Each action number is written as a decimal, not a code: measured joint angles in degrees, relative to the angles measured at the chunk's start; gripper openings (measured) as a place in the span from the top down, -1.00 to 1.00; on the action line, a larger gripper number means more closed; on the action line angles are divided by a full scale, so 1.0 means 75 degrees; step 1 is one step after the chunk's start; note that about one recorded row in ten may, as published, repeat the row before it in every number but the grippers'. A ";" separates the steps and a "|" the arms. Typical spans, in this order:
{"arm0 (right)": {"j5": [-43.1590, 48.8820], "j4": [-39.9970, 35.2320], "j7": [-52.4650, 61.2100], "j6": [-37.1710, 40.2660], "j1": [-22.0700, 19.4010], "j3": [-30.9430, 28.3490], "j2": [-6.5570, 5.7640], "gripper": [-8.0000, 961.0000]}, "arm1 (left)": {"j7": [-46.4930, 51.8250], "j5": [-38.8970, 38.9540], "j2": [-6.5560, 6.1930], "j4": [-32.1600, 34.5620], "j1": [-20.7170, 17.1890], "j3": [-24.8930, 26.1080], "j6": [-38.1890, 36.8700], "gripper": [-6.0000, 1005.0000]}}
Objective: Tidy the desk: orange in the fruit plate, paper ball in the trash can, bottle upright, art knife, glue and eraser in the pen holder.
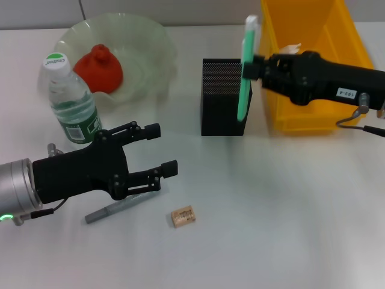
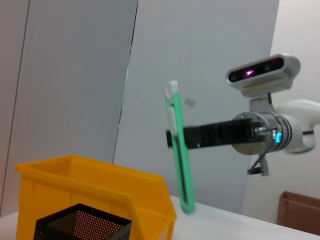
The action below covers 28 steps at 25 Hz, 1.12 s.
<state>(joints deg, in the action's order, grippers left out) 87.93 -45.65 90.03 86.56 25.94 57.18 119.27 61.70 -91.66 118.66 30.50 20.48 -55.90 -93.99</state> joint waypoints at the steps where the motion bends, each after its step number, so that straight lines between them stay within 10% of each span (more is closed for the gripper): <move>1: -0.0282 0.0278 -0.0406 -0.0015 -0.0003 -0.0049 -0.0001 0.61 | 0.0000 0.0000 0.0000 0.0000 -0.0001 0.0000 0.0002 -0.60; 28: -0.1696 0.3185 -0.4117 -0.1903 0.1199 -0.0056 0.0058 0.61 | -0.0106 -0.0001 -0.0001 -0.0198 -0.0005 0.0000 0.0014 -0.60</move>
<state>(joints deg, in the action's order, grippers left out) 75.21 -21.76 59.15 72.29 34.93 56.76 119.70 60.91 -91.67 118.65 29.01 20.44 -55.89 -93.88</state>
